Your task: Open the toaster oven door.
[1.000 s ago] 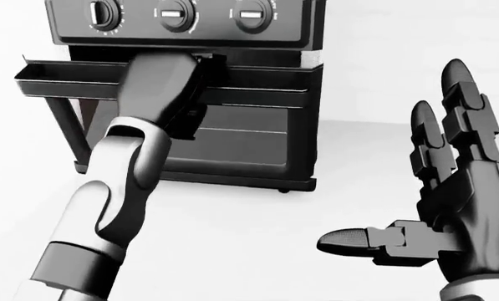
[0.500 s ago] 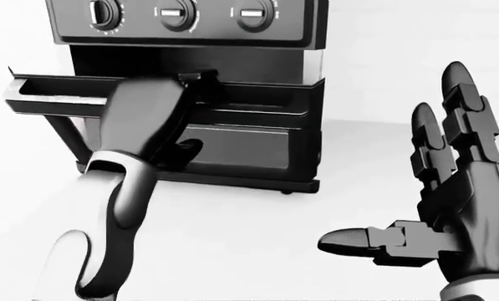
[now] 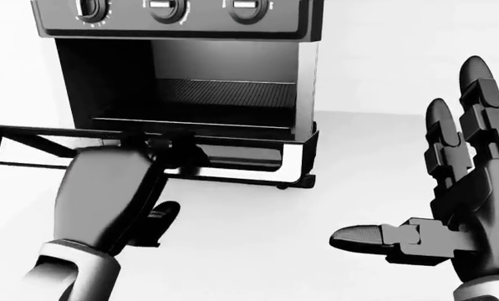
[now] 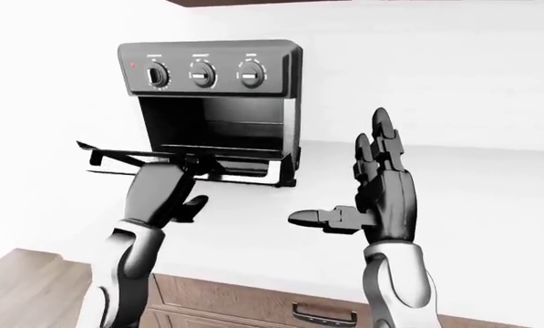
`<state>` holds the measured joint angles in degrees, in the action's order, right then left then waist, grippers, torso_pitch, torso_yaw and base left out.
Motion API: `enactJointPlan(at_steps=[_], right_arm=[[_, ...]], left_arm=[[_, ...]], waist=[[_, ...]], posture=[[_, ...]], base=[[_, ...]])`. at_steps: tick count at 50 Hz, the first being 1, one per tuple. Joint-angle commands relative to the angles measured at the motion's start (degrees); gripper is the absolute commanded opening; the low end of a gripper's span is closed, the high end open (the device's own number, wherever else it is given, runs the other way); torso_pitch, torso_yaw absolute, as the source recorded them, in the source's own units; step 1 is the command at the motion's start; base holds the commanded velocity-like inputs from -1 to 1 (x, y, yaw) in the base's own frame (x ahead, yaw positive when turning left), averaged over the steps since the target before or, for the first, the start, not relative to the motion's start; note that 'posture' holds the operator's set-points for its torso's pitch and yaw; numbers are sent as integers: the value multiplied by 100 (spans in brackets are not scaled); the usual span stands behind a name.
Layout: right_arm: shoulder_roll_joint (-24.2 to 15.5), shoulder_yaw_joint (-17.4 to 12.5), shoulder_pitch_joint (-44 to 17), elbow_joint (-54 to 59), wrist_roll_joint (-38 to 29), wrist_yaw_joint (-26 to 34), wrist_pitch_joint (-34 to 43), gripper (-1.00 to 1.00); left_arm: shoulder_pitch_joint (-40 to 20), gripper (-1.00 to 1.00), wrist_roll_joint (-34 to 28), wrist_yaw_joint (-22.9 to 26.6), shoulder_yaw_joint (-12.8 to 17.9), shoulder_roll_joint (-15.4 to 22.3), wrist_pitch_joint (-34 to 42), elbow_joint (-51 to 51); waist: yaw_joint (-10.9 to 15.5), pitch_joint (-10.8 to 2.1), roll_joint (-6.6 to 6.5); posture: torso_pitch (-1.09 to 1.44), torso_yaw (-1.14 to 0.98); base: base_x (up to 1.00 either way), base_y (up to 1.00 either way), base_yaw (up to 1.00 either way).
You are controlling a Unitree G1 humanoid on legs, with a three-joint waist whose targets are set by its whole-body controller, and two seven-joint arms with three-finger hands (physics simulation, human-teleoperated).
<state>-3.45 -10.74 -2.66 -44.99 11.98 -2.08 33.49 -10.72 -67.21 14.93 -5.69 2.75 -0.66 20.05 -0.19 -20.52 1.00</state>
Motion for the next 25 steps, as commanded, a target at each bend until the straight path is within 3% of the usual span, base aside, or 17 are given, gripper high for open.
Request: enactJointPlan(at_steps=[1,10,15,17,25], right_arm=[[-24,10,-121,-142,16,6,-144,100],[-13,47,-117,-107,-10,-2,-178,100],[-14,29,-104,-144,2,-2,-154,100],[-15,13,-100,-153,13,0,-149,100],[-28,-60,-87,-195,61,0,-122,100]], left_arm=[[46,-13,54,86,255,83,124,-68],[778,-5,174,-53,389,138,-58,291],[1120,25,138,9,310,94,-128,523],[1241,28,156,72,295,74,-137,644],[1748,21,162,99,195,24,-241,1059]], waist=[[5,51,33],[-19,4,-4],[-12,-5,-10],[-4,-7,-10],[23,3,-3]], posture=[[-50,0],[-50,0],[-50,0],[-50,0],[-50,0]], base=[[0,0,0],[0,0,0],[0,0,0],[0,0,0],[0,0,0]])
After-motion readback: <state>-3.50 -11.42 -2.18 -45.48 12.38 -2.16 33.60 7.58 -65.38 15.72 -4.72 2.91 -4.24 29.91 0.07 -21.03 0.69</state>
